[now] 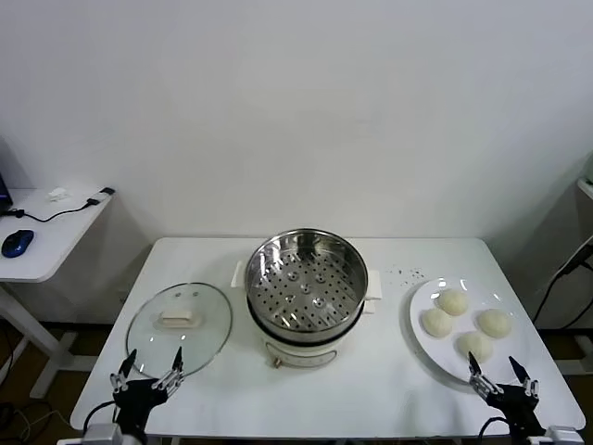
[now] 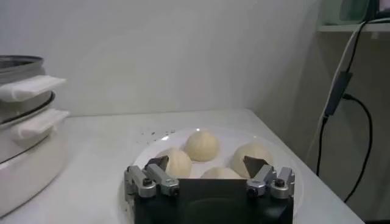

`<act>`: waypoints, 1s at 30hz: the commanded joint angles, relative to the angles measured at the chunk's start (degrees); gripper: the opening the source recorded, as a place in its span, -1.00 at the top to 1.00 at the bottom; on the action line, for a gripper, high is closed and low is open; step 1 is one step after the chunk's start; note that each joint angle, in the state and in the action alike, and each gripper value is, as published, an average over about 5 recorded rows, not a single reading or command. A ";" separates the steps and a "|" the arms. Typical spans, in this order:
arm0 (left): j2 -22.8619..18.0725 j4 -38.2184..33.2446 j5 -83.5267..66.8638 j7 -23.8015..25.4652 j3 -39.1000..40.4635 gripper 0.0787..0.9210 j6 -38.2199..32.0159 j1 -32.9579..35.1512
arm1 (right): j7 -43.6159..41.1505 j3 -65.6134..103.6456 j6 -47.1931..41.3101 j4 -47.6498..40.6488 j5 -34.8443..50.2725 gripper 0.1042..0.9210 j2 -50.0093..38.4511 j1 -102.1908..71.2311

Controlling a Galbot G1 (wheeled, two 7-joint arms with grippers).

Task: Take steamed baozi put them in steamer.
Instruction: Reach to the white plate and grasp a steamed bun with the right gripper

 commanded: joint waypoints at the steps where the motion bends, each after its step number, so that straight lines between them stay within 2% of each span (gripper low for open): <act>1: 0.16 -0.16 -0.21 -0.03 0.03 -0.77 0.05 -0.03 | 2.27 0.75 -11.30 -2.76 -0.76 -0.76 -9.95 17.12; 5: 0.53 -0.59 -0.64 -0.06 0.22 -0.77 -0.06 0.04 | 0.34 -6.82 -13.97 -9.35 -0.43 -0.76 -19.33 30.20; 9: 0.97 -1.30 -1.35 -0.14 0.13 -0.77 -0.32 0.44 | -7.16 -21.39 -13.78 -17.39 -0.47 -0.76 -29.76 45.67; 14: 1.39 -1.69 -1.65 -0.29 -0.32 -0.77 -1.01 1.07 | -30.16 -45.03 -8.92 -23.35 -2.14 -0.76 -43.81 63.52; 17: 1.61 -1.71 -1.58 -0.35 -0.57 -0.77 -1.51 1.56 | -44.78 -72.47 -2.16 -27.90 -4.15 -0.76 -49.06 86.93; 20: 1.76 -1.72 -1.57 -0.38 -0.71 -0.77 -1.88 1.84 | -56.69 -100.79 3.93 -33.17 -6.20 -0.76 -47.46 112.89; 23: 1.69 -1.71 -1.56 -0.39 -0.64 -0.77 -2.03 1.77 | -65.44 -119.71 8.72 -38.36 -9.89 -0.76 -43.10 129.81; 30: 1.59 -1.72 -1.32 -0.31 -0.32 -0.77 -2.46 1.82 | -73.66 -137.93 13.02 -46.37 -14.08 -0.76 -33.67 145.37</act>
